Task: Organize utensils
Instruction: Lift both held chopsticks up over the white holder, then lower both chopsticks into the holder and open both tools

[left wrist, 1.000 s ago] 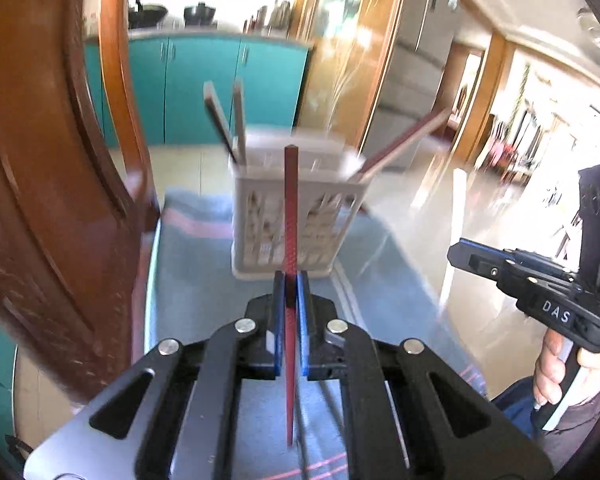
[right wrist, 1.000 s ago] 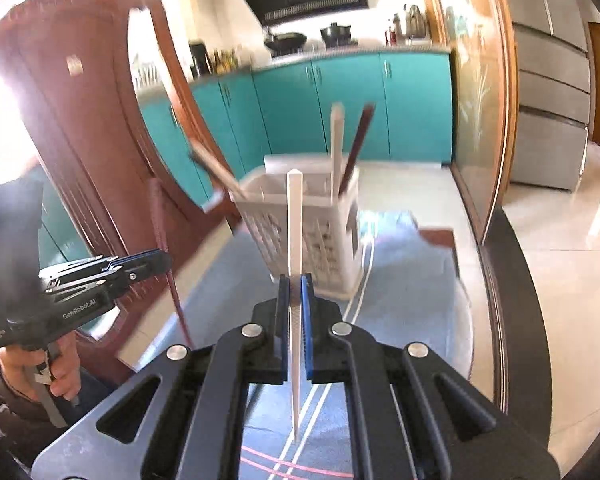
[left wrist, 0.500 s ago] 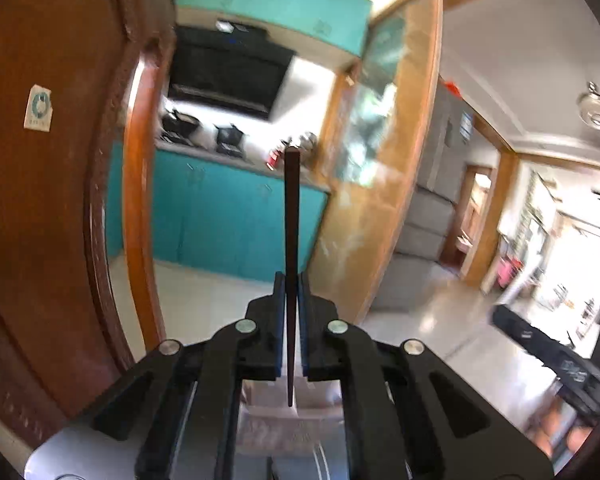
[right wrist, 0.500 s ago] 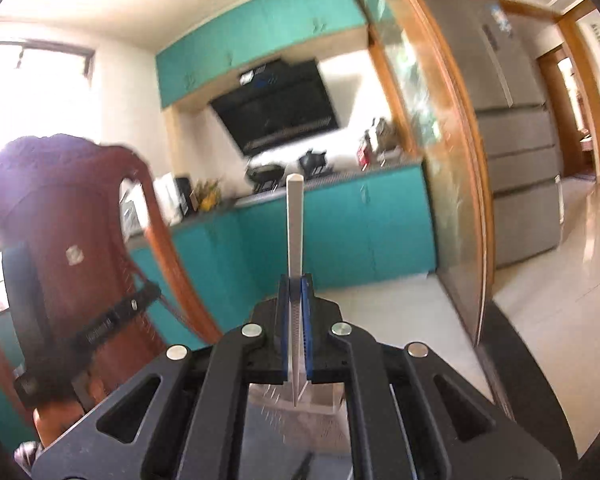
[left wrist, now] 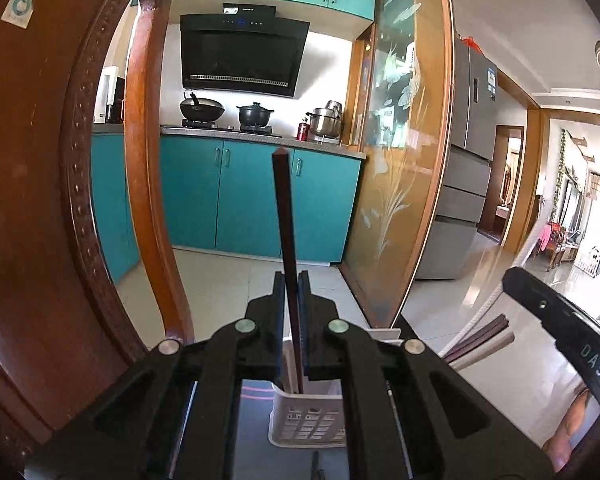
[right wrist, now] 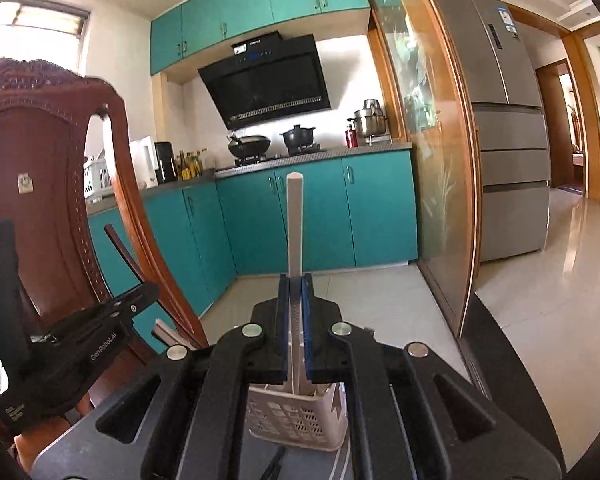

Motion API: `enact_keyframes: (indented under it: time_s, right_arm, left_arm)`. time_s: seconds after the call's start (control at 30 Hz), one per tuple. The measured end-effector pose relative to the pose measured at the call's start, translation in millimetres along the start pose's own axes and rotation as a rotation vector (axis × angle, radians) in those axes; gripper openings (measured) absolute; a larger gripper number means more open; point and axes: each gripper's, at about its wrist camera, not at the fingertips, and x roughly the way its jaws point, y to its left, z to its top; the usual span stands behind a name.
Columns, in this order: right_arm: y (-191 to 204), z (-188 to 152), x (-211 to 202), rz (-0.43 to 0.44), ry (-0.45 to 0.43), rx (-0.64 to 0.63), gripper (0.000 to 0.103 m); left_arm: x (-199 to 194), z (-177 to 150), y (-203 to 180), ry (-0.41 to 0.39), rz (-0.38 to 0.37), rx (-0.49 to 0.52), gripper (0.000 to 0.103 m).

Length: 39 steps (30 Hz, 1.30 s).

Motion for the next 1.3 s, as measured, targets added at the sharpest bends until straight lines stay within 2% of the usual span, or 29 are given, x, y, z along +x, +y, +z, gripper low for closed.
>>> enact_keyframes:
  time_s: [0.2, 0.43, 1.3]
  right_arm:
    - [6, -13, 5, 0.005, 0.033, -0.019, 0.006]
    - [13, -23, 7, 0.004, 0.054, -0.044, 0.006]
    - [18, -30, 14, 0.005, 0.099, -0.047, 0.007]
  left_arm:
    - [-4, -10, -10, -0.007, 0.008, 0.038, 0.008]
    - [0, -15, -8, 0.020, 0.005, 0.036, 0.008]
    - [3, -17, -9, 0.039, 0.001, 0.046, 0.008]
